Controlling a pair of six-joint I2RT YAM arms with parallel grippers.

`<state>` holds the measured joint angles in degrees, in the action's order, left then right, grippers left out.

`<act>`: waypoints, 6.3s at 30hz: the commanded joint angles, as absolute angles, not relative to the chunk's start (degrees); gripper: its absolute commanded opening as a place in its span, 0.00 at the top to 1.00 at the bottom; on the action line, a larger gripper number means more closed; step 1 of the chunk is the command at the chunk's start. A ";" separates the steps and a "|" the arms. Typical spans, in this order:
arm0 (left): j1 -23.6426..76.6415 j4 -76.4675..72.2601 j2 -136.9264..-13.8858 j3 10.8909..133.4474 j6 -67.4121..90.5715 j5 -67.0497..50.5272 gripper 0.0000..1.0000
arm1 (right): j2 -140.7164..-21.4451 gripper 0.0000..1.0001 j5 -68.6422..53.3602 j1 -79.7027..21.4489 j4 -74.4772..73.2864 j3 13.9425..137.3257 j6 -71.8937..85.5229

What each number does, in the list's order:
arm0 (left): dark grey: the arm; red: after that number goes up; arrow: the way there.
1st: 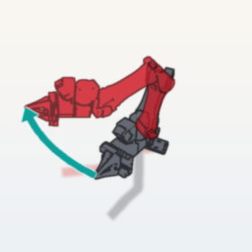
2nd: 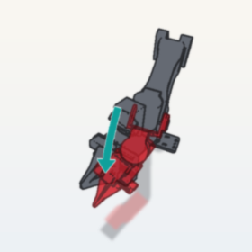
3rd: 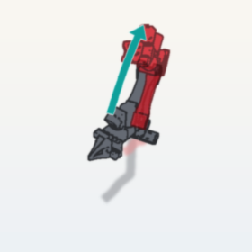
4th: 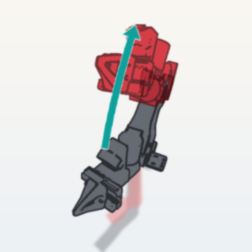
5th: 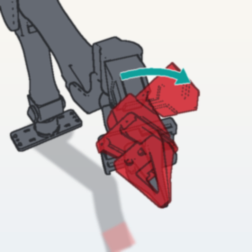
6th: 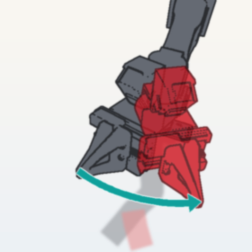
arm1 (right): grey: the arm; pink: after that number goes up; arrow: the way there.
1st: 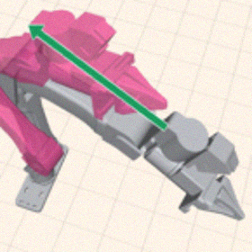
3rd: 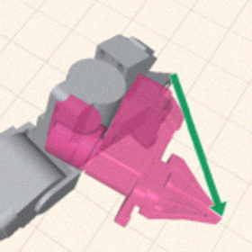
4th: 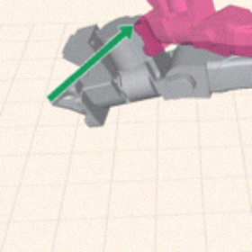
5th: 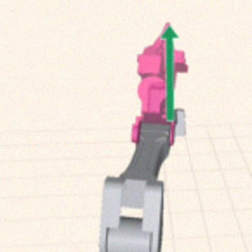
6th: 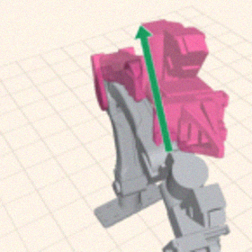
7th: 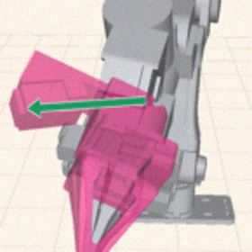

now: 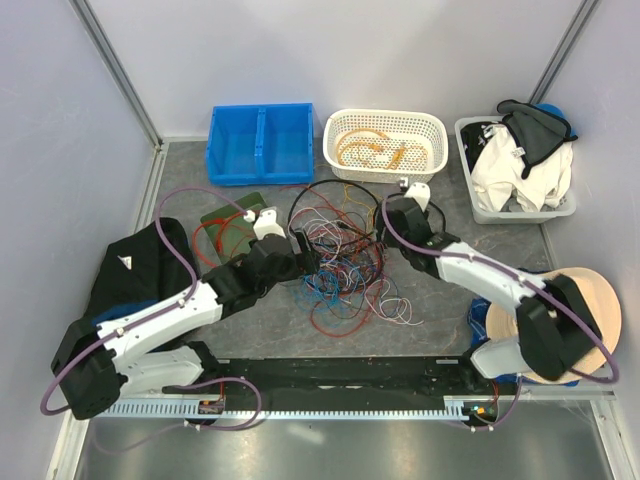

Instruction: Untangle the cables

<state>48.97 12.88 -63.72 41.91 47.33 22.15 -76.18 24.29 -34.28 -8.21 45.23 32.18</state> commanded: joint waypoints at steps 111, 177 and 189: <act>49.31 -35.60 -50.08 41.57 12.93 9.33 0.01 | -49.31 1.00 8.27 -41.92 -20.30 70.14 30.67; 48.78 5.36 -78.49 91.33 13.72 -5.37 0.98 | -45.01 0.30 13.36 -42.01 -5.18 56.86 22.59; 48.78 7.21 -79.54 87.10 9.67 -1.39 0.98 | -45.17 0.27 13.62 -42.01 -13.00 67.67 17.24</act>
<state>48.88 7.64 -79.90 88.31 11.88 -0.54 -43.57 11.09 -42.04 -10.20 64.20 21.52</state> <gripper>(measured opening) 0.032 0.731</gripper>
